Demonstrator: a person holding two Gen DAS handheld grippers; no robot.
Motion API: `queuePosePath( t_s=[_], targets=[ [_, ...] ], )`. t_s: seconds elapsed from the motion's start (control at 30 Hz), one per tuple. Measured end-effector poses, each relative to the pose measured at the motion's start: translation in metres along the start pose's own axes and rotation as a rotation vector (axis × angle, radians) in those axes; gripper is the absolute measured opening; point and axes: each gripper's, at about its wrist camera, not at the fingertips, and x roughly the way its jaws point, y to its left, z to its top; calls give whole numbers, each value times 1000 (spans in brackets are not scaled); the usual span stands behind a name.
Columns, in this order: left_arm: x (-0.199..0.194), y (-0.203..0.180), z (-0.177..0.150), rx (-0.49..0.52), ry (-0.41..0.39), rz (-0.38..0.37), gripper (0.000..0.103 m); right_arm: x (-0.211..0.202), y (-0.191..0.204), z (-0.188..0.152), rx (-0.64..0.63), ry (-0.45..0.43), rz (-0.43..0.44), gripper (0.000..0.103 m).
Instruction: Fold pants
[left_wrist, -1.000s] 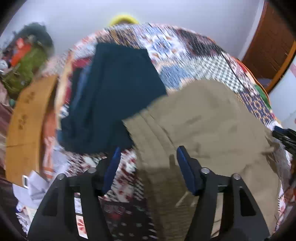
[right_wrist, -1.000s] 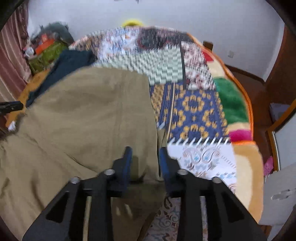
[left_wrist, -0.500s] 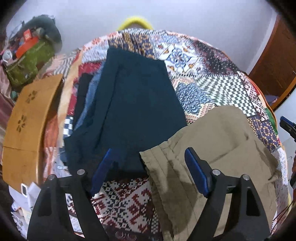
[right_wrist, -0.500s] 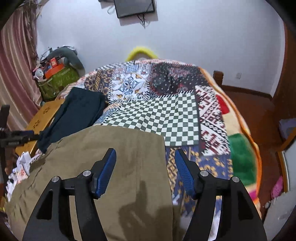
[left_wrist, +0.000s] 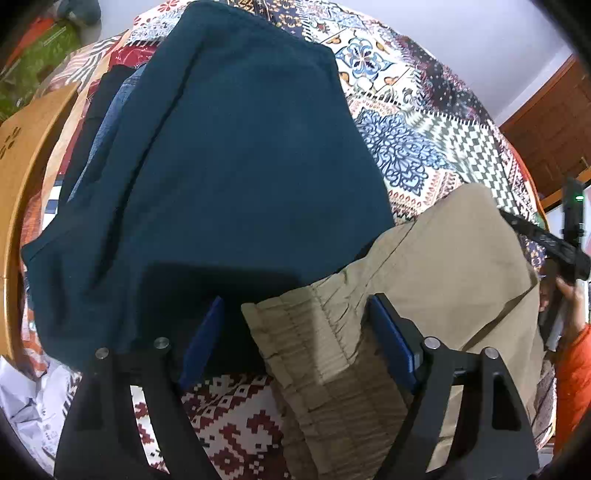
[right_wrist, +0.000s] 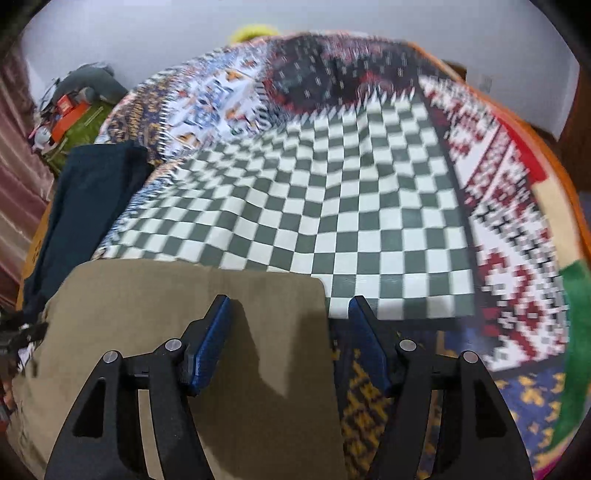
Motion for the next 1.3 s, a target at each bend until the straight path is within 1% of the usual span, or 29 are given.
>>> queuePosePath(
  t_s=[0.03,0.07,0.1,0.13,0.17,0.23,0.3,0.37,0.47,0.57,0.73,0.77,0.83,0.9,1.0,1.1,1.3],
  targets=[
    [-1,0,0,4,-5,-12,72,4,-2,-1,19,-1,18,61],
    [-2,-2,-1,12,-10,-32,64,3,-4,-2,36,-15,29,57],
    [-2,-3,-1,13,-13,-28,63,4,-5,-3,44,-17,49,44],
    [-3,-4,-1,13,-16,-23,61,4,-5,-4,54,-10,79,34],
    [-3,-5,-2,16,-21,-17,59,3,-5,-5,63,-8,71,31],
    [-5,-8,-3,19,-32,-2,55,2,-1,-7,33,-5,47,11],
    [-9,-7,-4,11,-45,2,51,-4,2,-10,10,-20,30,9],
    [-13,-10,-4,27,-59,19,47,-16,7,-12,-22,-63,3,6],
    [-26,-17,-2,65,-93,73,45,-39,12,-9,-52,-132,-27,6],
    [-53,-27,6,97,-176,107,45,-73,17,2,-74,-219,-52,5],
    [-117,-53,19,140,-345,124,45,-148,28,19,-81,-402,-75,5],
    [-124,-58,21,152,-363,129,45,-163,31,21,-84,-436,-80,5],
    [-141,-68,18,179,-400,130,45,-186,37,23,-91,-471,-87,5],
    [-155,-72,12,203,-412,124,45,-206,40,19,-97,-491,-88,5],
    [-168,-75,-4,238,-421,119,45,-219,43,5,-99,-499,-79,5],
    [-177,-84,-22,269,-416,113,45,-237,44,-26,-110,-508,-67,5],
    [-193,-89,-68,308,-394,97,45,-257,43,-82,-98,-488,-46,5]
  ],
)
